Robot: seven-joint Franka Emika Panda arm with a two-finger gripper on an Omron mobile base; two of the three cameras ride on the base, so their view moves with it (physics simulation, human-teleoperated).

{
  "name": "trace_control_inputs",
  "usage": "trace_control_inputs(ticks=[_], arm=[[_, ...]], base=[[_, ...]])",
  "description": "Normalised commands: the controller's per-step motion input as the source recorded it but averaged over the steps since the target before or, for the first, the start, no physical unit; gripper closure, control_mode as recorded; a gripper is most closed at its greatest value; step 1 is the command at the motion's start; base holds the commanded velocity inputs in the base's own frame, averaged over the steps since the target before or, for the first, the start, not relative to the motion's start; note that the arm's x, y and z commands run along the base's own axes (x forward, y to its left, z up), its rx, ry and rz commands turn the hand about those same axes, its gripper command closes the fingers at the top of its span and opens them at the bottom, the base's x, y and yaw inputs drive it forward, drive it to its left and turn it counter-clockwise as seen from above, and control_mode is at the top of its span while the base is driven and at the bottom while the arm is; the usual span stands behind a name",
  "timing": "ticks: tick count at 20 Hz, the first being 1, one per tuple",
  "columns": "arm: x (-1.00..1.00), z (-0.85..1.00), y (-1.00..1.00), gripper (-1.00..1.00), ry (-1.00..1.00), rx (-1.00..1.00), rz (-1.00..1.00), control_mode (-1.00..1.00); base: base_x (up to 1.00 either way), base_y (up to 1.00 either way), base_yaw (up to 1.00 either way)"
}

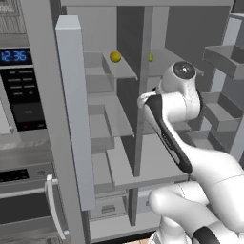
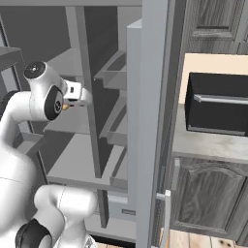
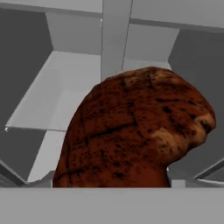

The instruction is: There's a steak in the fridge that needs to be moved to the freezer for freezing. Pick up the steak from the fridge, place it on any shelf in the freezer, and close the fridge and freezer doors when done.

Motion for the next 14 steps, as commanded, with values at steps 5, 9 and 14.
trace_control_inputs(ticks=[5,9,14], arm=[[0.00,0.73,-0.54,1.00,-0.01,-0.01,-0.12,-1.00],[-0.01,0.42,-0.56,1.00,-0.04,0.00,-0.06,-1.00],[0.38,0.06,-0.52,1.00,0.00,0.00,-0.03,-1.00]], base=[[0.00,0.00,0.00],[0.00,0.00,0.00],[0.00,0.00,0.00]])
